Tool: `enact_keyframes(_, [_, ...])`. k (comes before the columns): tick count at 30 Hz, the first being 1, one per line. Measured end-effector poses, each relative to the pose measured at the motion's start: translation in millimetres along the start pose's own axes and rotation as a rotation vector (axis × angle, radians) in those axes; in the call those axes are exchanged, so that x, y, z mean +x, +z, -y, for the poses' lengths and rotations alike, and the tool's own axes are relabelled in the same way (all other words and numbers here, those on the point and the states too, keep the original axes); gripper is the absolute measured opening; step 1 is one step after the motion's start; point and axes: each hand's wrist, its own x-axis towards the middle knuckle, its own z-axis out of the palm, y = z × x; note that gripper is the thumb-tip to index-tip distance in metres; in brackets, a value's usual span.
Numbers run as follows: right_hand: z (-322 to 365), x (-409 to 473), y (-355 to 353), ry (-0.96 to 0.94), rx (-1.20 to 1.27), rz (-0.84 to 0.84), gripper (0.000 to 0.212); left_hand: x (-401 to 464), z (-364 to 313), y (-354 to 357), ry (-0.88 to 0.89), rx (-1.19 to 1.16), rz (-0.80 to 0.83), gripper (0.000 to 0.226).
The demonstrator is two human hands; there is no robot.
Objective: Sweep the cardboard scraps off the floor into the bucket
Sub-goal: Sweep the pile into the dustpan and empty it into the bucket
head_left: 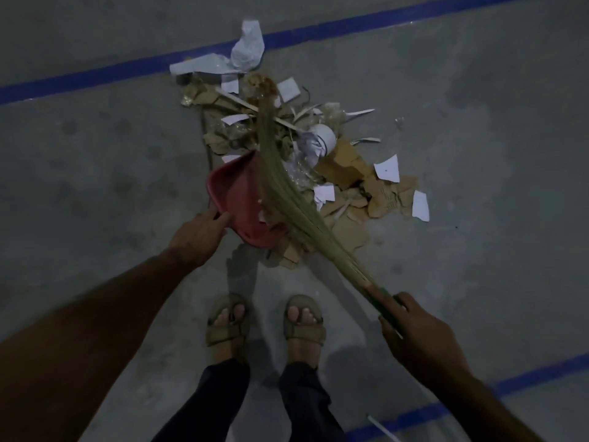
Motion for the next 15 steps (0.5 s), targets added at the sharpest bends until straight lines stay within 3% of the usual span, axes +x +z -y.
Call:
enact_keyframes(5, [-13.6, -16.7, -21.9, 0.107, 0.094, -0.135, 0.078, 2.0, -4.3, 4.8, -0.028, 0.012, -0.005, 0.037])
enact_keyframes(10, [-41.2, 36.7, -58.5, 0.215, 0.022, -0.352, 0.068, 5.6, -6.6, 7.5, -0.027, -0.014, -0.035, 0.038])
enact_keyframes(15, [-85.8, 131.1, -85.1, 0.239, -0.079, -0.317, 0.068, 20.6, 3.5, 7.2, 0.021, -0.011, -0.056, 0.039])
